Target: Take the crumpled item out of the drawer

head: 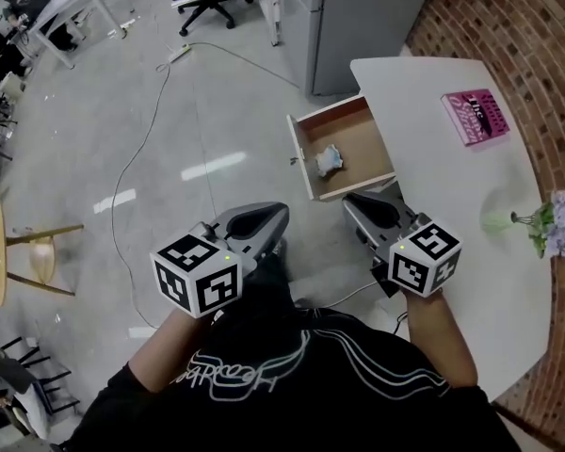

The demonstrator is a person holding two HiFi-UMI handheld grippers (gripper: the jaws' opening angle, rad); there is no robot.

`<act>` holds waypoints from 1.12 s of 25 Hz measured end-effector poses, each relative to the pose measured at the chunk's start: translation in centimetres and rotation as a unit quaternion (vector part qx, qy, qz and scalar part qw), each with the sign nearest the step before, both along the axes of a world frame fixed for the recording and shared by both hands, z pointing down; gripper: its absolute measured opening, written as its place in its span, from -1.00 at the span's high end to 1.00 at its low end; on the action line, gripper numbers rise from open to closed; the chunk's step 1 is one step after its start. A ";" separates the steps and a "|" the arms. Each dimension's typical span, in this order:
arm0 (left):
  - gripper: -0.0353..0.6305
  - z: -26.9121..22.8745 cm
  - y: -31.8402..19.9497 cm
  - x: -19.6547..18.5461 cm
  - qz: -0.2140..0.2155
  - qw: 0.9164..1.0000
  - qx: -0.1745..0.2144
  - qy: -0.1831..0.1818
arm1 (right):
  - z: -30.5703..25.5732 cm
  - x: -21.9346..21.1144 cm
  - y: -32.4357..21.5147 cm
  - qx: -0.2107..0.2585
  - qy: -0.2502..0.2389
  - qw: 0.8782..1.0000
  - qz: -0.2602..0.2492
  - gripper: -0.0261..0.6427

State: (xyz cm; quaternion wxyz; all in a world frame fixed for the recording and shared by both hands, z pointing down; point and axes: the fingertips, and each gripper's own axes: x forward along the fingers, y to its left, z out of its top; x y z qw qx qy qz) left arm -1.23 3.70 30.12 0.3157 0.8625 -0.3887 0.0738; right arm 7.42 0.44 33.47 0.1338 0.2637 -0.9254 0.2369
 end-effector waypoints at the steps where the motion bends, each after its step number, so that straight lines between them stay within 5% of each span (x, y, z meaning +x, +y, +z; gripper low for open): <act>1: 0.82 0.7 -1.2 -0.4 0.004 1.000 -0.006 0.001 | 0.8 -0.3 -1.2 -0.005 0.007 1.000 0.006 0.76; 11: 0.82 8.6 -10.8 -3.6 0.040 0.998 -0.057 -0.003 | 9.6 -2.6 -11.6 -0.046 0.078 0.995 0.046 0.74; 18: 0.82 14.5 -16.0 -6.7 0.047 0.994 -0.101 -0.012 | 16.0 -4.2 -17.9 -0.080 0.132 0.986 0.065 0.44; 28: 0.82 20.2 -21.4 -8.6 0.057 0.989 -0.138 0.002 | 26.6 -3.9 -23.6 -0.143 0.235 0.959 0.072 0.26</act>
